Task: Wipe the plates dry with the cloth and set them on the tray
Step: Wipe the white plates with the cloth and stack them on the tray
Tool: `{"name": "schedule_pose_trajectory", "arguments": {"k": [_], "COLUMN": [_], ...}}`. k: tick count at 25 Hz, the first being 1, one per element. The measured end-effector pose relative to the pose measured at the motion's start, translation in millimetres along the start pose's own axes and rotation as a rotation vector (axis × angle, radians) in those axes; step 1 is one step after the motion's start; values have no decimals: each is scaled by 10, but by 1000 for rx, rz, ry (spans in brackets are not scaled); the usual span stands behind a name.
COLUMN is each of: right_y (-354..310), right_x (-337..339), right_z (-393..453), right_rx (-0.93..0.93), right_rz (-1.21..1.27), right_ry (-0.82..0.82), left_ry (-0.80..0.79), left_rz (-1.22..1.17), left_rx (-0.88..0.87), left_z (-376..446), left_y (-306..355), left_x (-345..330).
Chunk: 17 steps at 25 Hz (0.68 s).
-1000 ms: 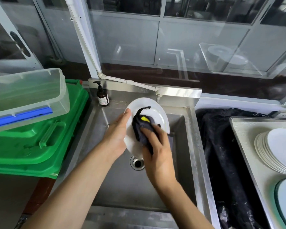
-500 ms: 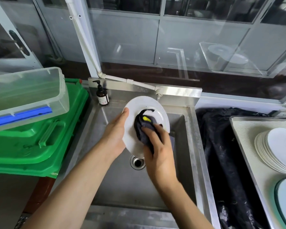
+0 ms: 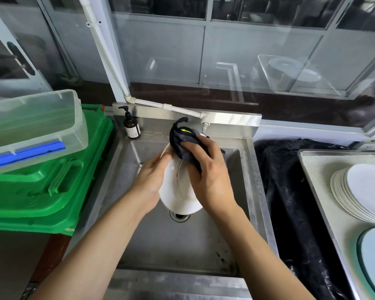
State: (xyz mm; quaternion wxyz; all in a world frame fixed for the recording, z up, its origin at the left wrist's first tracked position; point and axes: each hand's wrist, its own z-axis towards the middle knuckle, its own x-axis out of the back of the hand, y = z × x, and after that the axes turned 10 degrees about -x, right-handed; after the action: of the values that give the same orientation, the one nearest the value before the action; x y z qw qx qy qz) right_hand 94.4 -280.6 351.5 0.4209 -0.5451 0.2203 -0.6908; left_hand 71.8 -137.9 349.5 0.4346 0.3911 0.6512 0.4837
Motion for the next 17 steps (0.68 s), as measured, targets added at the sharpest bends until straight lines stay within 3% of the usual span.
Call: {"name": "schedule_pose_trajectory", "arguments": {"k": [3, 10, 17], "right_y": [109, 579, 344], "right_x": [64, 89, -222], "right_z": [139, -65, -806], "right_rx": [28, -438, -434], "right_rz": [3, 116, 276], "right_ry": [-15, 153, 319], "left_ry": [14, 76, 126], "left_rz": [37, -209, -359], "left_rx": [-26, 76, 61], "left_z": [-9, 35, 110], "left_y": [44, 152, 143], "left_x": [38, 85, -23]}}
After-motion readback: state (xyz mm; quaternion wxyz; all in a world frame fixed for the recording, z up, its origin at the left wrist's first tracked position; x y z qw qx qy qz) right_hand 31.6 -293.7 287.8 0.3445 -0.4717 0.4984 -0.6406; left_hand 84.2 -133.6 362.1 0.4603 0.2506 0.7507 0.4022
